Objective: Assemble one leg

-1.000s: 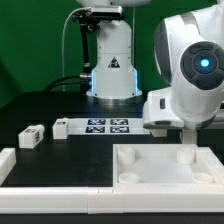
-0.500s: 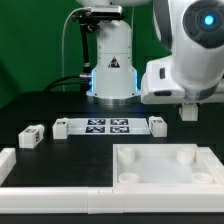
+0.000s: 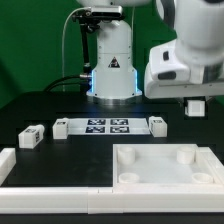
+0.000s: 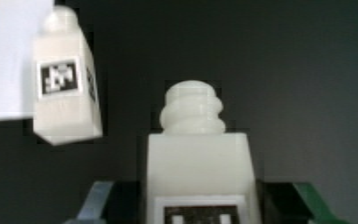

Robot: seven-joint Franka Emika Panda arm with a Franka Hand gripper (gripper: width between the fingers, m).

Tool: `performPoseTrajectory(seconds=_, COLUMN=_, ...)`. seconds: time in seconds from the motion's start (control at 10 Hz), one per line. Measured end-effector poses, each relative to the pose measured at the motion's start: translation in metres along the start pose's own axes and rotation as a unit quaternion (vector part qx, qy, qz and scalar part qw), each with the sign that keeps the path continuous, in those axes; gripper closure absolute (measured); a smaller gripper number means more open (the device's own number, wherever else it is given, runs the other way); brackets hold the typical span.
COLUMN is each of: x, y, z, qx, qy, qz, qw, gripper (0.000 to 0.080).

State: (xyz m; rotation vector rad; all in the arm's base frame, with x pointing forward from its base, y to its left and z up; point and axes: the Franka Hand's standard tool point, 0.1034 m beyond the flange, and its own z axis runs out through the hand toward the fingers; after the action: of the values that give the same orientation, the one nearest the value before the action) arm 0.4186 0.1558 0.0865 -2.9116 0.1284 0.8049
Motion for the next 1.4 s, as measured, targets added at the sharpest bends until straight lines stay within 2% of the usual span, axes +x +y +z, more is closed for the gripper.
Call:
performPoseTrajectory(seconds=0.2, x=0.005, y=-0.002, z=-0.002, qx=0.004, qy=0.095, qz=-0.004, qw=0.995, gripper=0.0509)
performPoseTrajectory(seconds=0.3, x=0.006, y=0.000, z=-0.005, qx=0.001, qy=0.130, qz=-0.010, qw=0.991, gripper=0.0509)
performPoseTrajectory(seconds=0.5, x=0.015, y=0.004, z=-0.032, qx=-0.009, qy=0.224, qz=-0.035, qw=0.974, gripper=0.0509)
performPoseTrajectory(seconds=0.6, x=0.022, y=0.006, z=-0.045, qx=-0.007, qy=0.266, qz=-0.041, qw=0.963, gripper=0.0509)
performPoseTrajectory(seconds=0.8, x=0.034, y=0.007, z=-0.060, qx=0.003, qy=0.345, qz=-0.051, qw=0.937, gripper=0.0509)
performPoseTrajectory(seconds=0.9, x=0.032, y=0.000, z=-0.060, qx=0.018, qy=0.403, qz=-0.056, qw=0.913, gripper=0.0509)
performPoseTrajectory(seconds=1.0, x=0.028, y=0.001, z=-0.051, qx=0.014, qy=0.397, qz=-0.061, qw=0.916, gripper=0.0509)
performPoseTrajectory(seconds=1.3, x=0.030, y=0.002, z=-0.053, qx=0.012, qy=0.398, qz=-0.067, qw=0.915, gripper=0.0509)
performPoseTrajectory(seconds=1.4, x=0.045, y=0.004, z=-0.061, qx=-0.003, qy=0.395, qz=-0.097, qw=0.914, gripper=0.0509)
